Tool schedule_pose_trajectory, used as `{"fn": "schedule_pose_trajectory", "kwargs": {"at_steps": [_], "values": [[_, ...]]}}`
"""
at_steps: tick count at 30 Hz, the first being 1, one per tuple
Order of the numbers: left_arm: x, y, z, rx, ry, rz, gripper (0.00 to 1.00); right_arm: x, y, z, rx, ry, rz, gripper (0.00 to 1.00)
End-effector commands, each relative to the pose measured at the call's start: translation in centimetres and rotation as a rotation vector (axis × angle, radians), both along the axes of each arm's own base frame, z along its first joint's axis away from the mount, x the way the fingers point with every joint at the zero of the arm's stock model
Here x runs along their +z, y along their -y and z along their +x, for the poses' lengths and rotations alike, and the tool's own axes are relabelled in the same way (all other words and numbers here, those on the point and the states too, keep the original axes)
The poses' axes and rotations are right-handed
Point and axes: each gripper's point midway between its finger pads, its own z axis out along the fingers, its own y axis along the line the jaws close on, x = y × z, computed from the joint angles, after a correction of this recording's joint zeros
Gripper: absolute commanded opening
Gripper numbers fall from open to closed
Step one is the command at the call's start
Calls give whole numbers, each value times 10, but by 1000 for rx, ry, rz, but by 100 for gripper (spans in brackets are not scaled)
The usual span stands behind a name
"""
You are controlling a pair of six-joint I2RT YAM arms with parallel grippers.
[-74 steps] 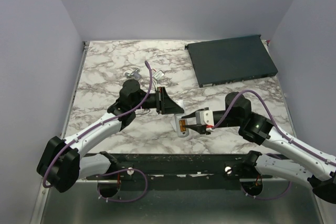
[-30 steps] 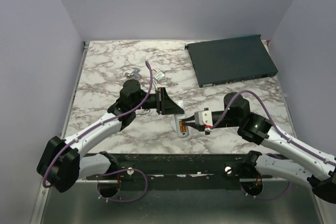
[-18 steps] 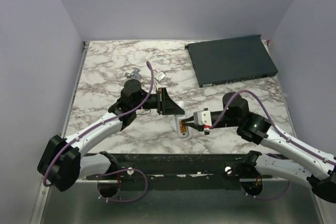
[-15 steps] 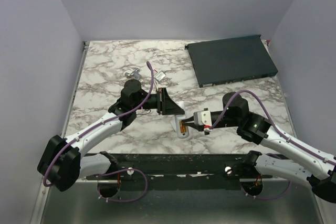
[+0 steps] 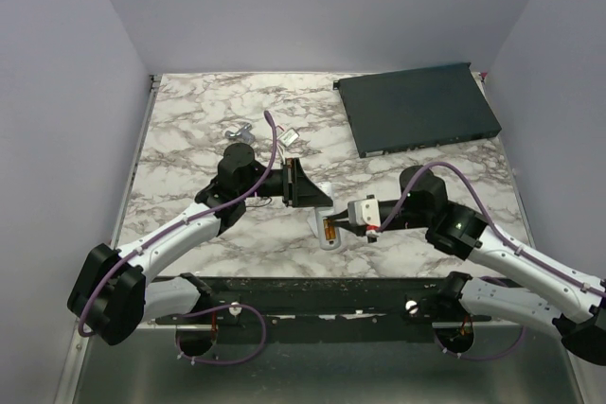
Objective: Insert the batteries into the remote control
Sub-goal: Load the battery into the remote control.
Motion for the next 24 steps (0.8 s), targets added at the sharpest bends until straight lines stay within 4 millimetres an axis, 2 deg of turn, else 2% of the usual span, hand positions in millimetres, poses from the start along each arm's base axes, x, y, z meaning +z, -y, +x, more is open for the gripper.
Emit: {"fn": "schedule_pose_trajectory", "kwargs": {"at_steps": [1, 24], "values": [[46, -3, 11, 48, 96, -97, 0, -31, 8, -18, 49, -129, -115, 15], [56, -17, 19, 89, 103, -136, 0, -47, 11, -7, 18, -95, -185, 15]]}}
